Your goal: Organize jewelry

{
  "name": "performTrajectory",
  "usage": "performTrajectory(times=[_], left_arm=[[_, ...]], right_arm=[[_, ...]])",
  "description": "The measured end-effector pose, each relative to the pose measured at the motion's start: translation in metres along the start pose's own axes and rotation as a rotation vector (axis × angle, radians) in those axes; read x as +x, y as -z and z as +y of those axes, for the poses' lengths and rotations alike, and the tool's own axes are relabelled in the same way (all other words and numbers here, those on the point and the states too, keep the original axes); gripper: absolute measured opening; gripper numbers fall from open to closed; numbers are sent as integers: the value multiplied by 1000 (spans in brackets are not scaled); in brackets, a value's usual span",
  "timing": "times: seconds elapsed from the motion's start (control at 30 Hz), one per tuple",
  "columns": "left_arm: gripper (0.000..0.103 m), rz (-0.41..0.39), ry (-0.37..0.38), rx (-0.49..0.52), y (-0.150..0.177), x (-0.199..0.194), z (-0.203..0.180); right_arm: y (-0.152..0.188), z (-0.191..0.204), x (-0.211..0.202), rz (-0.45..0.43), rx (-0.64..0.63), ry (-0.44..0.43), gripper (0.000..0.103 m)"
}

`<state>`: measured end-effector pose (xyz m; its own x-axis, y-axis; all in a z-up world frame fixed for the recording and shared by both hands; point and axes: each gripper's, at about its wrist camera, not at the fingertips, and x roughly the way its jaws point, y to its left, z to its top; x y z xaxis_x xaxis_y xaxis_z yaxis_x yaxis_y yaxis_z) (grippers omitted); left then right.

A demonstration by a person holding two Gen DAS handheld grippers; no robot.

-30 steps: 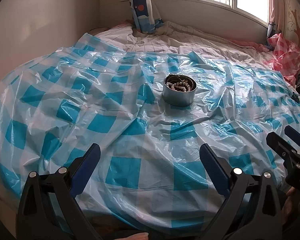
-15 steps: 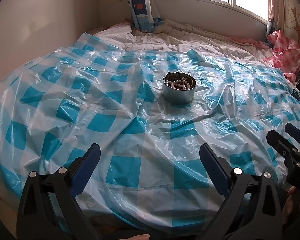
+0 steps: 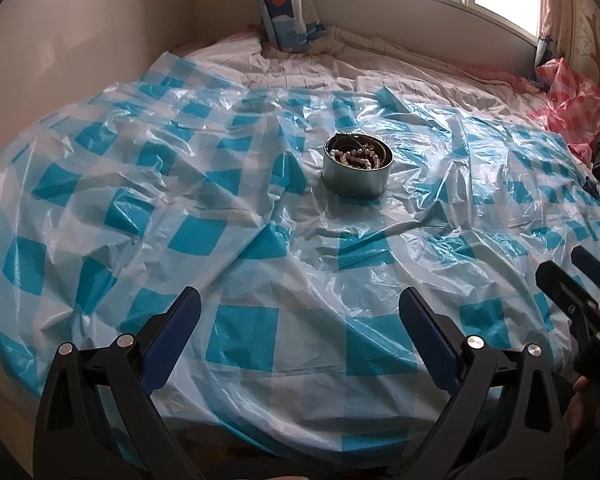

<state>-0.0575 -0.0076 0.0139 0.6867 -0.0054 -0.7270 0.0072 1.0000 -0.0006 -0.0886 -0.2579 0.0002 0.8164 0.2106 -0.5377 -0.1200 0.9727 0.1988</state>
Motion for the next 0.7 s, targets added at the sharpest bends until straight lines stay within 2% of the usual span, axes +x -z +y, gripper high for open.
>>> performTrajectory(times=[0.13,0.2,0.37,0.5,0.6,0.7], left_arm=[[95,-20,37,-50,-1,-2,11],[95,-51,81,-37,-3,-8,13],[95,-57,42,48,0,-11,-2],[95,-14,-62,110,1,-4,-14],[95,-31,-78,144,2,-7,-20],[95,-45,-72,131,2,-10,-17]], right_arm=[[0,0,0,0,-1,1,95],[0,0,0,1,-1,1,95],[0,0,-1,-2,6,-2,95],[2,-3,-2,-6,15,-5,95],[3,-6,-2,-5,16,-5,95],[2,-6,-2,-5,15,-5,95]])
